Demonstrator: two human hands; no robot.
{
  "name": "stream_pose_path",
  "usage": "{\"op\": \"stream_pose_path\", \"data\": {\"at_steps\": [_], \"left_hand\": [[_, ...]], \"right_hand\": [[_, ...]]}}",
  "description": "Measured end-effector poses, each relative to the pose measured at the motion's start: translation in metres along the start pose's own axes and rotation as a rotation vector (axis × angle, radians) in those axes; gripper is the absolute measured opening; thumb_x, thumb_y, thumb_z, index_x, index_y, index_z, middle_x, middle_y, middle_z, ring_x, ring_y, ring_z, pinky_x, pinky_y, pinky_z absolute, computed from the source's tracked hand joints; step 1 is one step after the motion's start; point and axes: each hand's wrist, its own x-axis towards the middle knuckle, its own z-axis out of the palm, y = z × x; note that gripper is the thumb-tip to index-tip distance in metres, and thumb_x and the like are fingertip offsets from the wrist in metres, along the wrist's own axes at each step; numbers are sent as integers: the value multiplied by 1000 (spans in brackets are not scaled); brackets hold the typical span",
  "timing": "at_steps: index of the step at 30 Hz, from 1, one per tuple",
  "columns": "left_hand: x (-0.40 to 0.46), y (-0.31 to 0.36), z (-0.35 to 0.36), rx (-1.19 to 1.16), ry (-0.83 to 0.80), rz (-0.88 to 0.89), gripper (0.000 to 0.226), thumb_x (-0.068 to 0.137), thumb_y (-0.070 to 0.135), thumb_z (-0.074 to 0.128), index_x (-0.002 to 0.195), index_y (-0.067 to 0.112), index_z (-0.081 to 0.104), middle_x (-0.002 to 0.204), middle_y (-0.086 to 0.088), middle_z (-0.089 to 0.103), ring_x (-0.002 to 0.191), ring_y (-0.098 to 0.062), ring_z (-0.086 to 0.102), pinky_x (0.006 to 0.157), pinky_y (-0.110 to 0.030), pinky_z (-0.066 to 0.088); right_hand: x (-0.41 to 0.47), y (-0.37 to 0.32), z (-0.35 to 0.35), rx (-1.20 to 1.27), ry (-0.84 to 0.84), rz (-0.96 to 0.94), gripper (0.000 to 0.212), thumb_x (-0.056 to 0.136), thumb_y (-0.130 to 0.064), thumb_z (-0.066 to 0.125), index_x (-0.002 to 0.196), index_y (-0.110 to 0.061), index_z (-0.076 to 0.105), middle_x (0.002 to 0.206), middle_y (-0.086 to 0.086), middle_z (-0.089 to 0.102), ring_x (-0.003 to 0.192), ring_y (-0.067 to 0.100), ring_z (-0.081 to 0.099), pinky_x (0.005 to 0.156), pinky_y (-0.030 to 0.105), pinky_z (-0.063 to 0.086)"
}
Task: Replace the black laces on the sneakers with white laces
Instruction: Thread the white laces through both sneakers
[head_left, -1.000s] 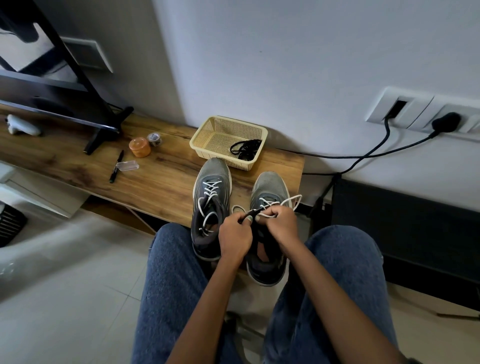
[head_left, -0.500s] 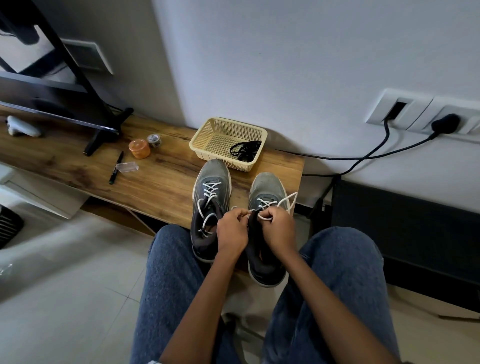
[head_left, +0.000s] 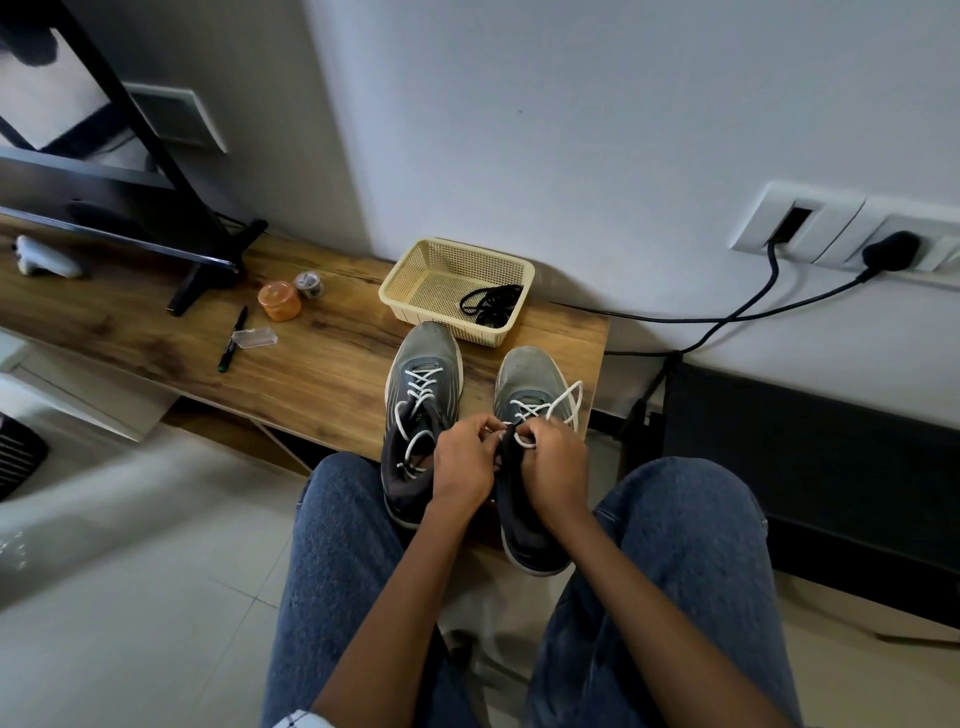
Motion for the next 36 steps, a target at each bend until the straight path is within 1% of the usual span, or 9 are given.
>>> {"op": "stream_pose_path", "data": {"at_steps": [6, 8, 10, 13, 19, 23, 28, 32, 36], "left_hand": [[1, 4, -1, -3, -11, -9, 9, 91, 18, 61, 82, 18, 63, 79, 0, 65, 78, -21, 63, 75, -36, 53], [0, 4, -1, -2, -10, -4, 9, 91, 17, 61, 82, 17, 63, 79, 1, 64, 78, -18, 62, 76, -33, 52], [-1, 3, -3, -30, 6, -11, 11, 91, 16, 60, 81, 18, 62, 76, 4, 63, 76, -15, 61, 76, -33, 51], [-3, 2, -2, -65, 35, -40, 11, 91, 16, 60, 81, 17, 63, 73, 5, 62, 73, -14, 60, 75, -35, 53], [-10, 4, 1, -121, 97, -72, 9, 91, 14, 59, 83, 13, 62, 72, 4, 61, 67, -10, 59, 69, -31, 53], [-12, 8, -5, -486, 182, -214, 4, 92, 6, 57, 90, 4, 57, 84, -11, 67, 60, -11, 67, 53, -23, 55], [-11, 11, -9, -633, 528, -189, 13, 90, 9, 57, 82, 20, 54, 84, -4, 68, 73, -13, 71, 73, -39, 59], [-16, 21, -17, -962, 695, -211, 15, 97, 7, 46, 88, 19, 46, 102, -7, 67, 91, -15, 69, 76, -32, 59], [-13, 28, -36, -1188, 801, -199, 16, 100, 5, 38, 89, 16, 40, 101, -10, 66, 86, -20, 70, 76, -33, 59]], "right_hand": [[-4, 2, -13, 180, -45, 39, 13, 86, -8, 55, 90, -10, 67, 91, 6, 66, 88, 23, 58, 70, 31, 40], [-9, 0, -14, 160, -53, 55, 18, 86, -12, 55, 103, -15, 62, 105, 4, 61, 104, 23, 52, 82, 34, 38], [-15, 2, -16, 125, -80, 98, 37, 85, -15, 55, 121, -21, 52, 121, 3, 51, 117, 22, 42, 93, 41, 35], [-23, 10, -20, 119, -97, 86, 56, 84, -9, 53, 136, -24, 39, 128, 6, 46, 118, 25, 41, 96, 46, 38], [-27, 13, -17, 193, -17, 76, 50, 87, -6, 48, 134, -21, 42, 132, 3, 50, 119, 24, 44, 98, 45, 40], [-28, 13, -17, 205, 31, 99, 55, 86, -1, 45, 138, -18, 39, 135, 3, 50, 120, 25, 45, 99, 47, 40], [-28, 13, -17, 271, 42, 146, 63, 85, 0, 48, 140, -25, 33, 128, 4, 54, 117, 24, 47, 96, 51, 42], [-29, 13, -18, 300, 48, 171, 63, 86, -1, 48, 140, -28, 31, 124, 4, 55, 114, 23, 49, 94, 51, 43], [-29, 12, -15, 343, 66, 179, 62, 85, -3, 47, 138, -31, 31, 121, 4, 56, 111, 23, 51, 92, 52, 45]]}}
